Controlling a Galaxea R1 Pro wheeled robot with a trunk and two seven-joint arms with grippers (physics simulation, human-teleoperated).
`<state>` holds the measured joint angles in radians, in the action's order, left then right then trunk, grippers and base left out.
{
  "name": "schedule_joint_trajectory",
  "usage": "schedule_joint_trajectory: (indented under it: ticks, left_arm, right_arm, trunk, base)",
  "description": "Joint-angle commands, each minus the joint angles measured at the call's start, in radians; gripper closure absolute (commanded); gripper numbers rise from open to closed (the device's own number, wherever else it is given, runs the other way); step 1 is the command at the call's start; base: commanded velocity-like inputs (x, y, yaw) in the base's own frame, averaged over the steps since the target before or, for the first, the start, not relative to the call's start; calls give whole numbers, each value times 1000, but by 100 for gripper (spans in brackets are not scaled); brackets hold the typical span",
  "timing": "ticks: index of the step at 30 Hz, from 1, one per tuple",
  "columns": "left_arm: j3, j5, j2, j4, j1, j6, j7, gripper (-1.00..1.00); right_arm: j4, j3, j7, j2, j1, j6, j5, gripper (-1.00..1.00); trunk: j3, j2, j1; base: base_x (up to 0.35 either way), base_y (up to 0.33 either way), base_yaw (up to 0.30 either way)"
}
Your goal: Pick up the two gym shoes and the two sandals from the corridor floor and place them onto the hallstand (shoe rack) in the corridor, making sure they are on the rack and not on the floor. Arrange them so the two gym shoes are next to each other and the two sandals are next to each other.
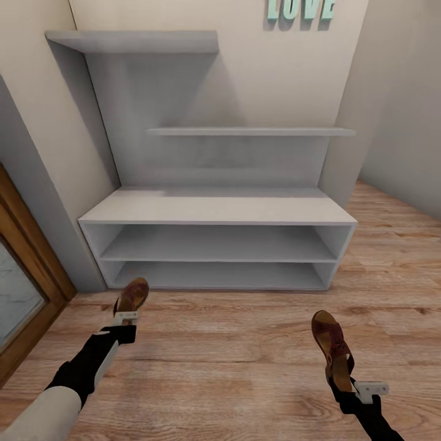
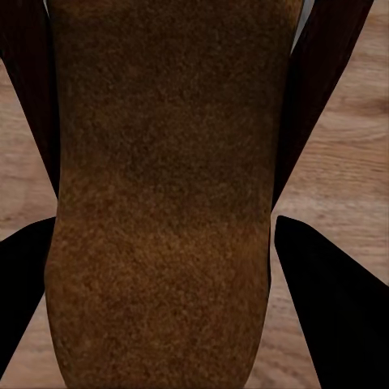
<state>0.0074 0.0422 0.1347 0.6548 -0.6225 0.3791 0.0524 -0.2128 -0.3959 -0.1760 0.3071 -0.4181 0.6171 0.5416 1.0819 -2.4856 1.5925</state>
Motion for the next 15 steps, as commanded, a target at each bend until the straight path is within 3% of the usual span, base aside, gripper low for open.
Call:
schedule_joint_trajectory:
  ticks: [1, 5, 8, 15]
  left_arm:
    - [-1, -1, -8, -2, -20, 23, 4, 100]
    - [-2, -2, -21, -7, -68, 62, 14, 100]
    - [-3, -3, -39, -22, -124, 145, 22, 100]
    - [-2, -3, -67, -122, -212, 192, 46, 100]
  right_arm:
    - [1, -4, -7, 1, -1, 3, 11, 100]
    - [2, -4, -5, 1, -1, 3, 11, 100]
    - [3, -4, -5, 1, -1, 3, 11, 100]
    - [3, -3, -5, 1, -1, 3, 11, 100]
  trunk:
    - [1, 0, 0]
    - [1, 0, 0]
    - [1, 0, 0]
    - [1, 0, 0]
  base:
    - [0, 0, 0]
    - [0, 0, 0]
    - [0, 0, 0]
    - [0, 0, 0]
